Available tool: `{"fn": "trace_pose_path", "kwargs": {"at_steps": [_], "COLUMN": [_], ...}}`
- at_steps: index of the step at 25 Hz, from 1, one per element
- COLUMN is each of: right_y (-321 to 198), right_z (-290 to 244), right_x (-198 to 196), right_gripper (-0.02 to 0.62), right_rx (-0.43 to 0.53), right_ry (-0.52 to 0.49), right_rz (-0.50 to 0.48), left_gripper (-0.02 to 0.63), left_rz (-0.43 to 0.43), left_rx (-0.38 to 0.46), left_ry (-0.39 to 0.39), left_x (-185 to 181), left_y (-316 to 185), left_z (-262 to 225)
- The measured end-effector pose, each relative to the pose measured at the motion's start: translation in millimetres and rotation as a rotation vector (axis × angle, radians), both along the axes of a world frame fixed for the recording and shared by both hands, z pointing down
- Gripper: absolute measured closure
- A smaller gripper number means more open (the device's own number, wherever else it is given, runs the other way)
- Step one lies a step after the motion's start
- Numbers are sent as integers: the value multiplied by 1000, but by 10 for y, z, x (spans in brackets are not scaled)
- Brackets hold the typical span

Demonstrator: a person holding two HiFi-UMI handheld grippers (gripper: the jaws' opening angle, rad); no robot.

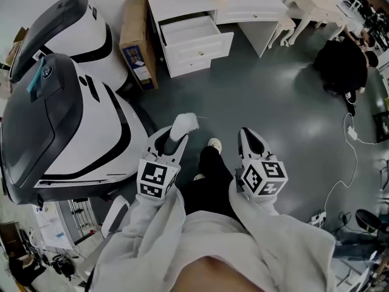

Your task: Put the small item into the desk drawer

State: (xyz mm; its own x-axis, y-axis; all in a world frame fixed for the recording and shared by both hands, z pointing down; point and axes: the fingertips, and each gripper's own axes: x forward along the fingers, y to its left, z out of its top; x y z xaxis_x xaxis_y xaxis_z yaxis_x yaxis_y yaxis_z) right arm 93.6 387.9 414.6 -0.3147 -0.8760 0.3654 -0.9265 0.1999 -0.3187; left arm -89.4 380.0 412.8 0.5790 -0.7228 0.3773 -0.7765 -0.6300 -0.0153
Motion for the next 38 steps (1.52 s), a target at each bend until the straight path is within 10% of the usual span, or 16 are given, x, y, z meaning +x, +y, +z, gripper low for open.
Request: {"fn": "trace_pose_path", "kwargs": {"at_steps": [38], "right_y": [-2223], "right_z": [187], "right_x": [578], "right_gripper": [559], "right_rx": [-63], "right_ry": [-18], "right_rz": [-127], "left_gripper": [439], "left_rz": [-97], "left_rx": [-12], "left_ry": [-10], "left_x": [624], "left_y": [-2090], "left_z": [68]}}
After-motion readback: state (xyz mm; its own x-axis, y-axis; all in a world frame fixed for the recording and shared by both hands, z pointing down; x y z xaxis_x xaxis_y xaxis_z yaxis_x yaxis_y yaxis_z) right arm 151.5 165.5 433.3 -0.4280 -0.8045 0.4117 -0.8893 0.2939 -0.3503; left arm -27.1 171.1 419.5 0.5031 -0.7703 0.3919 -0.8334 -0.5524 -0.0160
